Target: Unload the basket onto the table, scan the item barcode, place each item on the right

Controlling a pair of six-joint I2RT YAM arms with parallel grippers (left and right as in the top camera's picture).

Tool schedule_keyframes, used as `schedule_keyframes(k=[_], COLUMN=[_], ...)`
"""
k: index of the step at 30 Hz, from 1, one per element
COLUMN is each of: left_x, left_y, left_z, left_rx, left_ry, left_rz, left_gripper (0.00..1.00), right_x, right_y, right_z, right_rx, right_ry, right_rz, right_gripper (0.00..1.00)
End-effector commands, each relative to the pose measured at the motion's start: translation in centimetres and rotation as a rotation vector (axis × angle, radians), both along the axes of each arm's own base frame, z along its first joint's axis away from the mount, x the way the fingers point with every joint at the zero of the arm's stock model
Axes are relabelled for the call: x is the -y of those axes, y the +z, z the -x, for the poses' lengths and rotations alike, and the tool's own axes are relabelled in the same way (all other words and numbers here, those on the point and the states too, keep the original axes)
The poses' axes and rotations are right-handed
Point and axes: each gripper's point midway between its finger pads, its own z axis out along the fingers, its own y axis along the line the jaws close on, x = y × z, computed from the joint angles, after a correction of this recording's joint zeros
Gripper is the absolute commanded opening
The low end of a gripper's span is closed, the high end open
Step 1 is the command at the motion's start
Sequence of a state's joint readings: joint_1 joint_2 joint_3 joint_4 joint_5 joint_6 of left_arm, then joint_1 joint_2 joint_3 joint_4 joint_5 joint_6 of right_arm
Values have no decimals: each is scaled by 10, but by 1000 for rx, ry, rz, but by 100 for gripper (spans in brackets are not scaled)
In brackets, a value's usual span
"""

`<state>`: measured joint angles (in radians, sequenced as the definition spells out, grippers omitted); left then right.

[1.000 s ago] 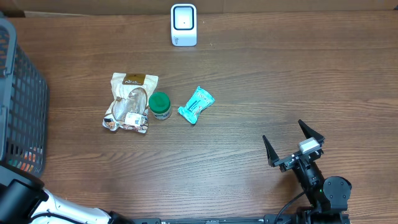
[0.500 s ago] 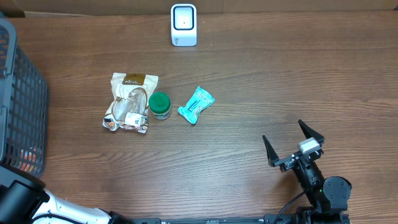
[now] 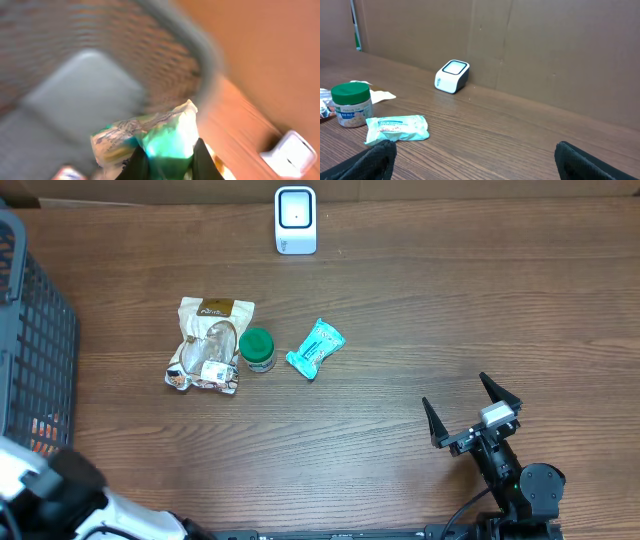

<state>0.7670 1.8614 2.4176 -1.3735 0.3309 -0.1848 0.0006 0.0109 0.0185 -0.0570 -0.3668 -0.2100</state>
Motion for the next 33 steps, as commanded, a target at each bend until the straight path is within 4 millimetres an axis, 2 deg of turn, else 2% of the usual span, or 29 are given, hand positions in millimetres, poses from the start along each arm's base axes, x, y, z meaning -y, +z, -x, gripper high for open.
schedule_keyframes(k=[1,4,5,8,9,10,11,16,18,20,24,26,28,29,30,31,33], left_x=[87,161,203,257,283,296,322,404,422,427,419,416,416,420,423,426,434], left_y=[9,-28,-51,-90,-109,-120,-142,-218,-250,-280,-309,-316,-317,-316,-314,-312,-293], left_z=[-25,-45,-56,-70,-75,-78,-84,-94,-96,-95,-89,-88,-89,-90,-91,-91,-92], left_rx=[-20,-171,-240,-320,-352,-368,-390,-477,-536,-609,-707,-728,-725,-714,-703,-697,-674], left_ry=[-244,-411,-521,-652,-713,-742,-799,-976,-999,-999,-957,-953,-942,-952,-965,-979,-1010], left_rz=[-21,-23,-34,-49,-58,-69,-86,-182,-251,-319,-334,-330,-318,-301,-288,-278,-251], left_gripper=[4,4,4,4,4,4,4,4,4,4,4,5,46,60,66,68,70], right_x=[-1,0,-1,-1,-1,0,-1,0,-1,-1,-1,-1,-1,-1,-1,-1,0], right_y=[-3,-3,-3,-3,-3,-3,-3,-3,-3,-3,-3,-3,-3,-3,-3,-3,-3], right_z=[0,0,0,0,0,0,0,0,0,0,0,0,0,0,0,0,0], right_rx=[-4,-4,-4,-4,-4,-4,-4,-4,-4,-5,-4,-4,-4,-4,-5,-4,-4], right_ry=[3,2,3,3,3,2,3,2,3,3,3,3,3,3,3,3,2], right_rz=[-4,-4,-4,-4,-4,-4,-4,-4,-4,-4,-4,-4,-4,-4,-4,-4,-4], right_gripper=[100,100,100,100,100,100,100,100,100,100,100,100,100,100,100,100,100])
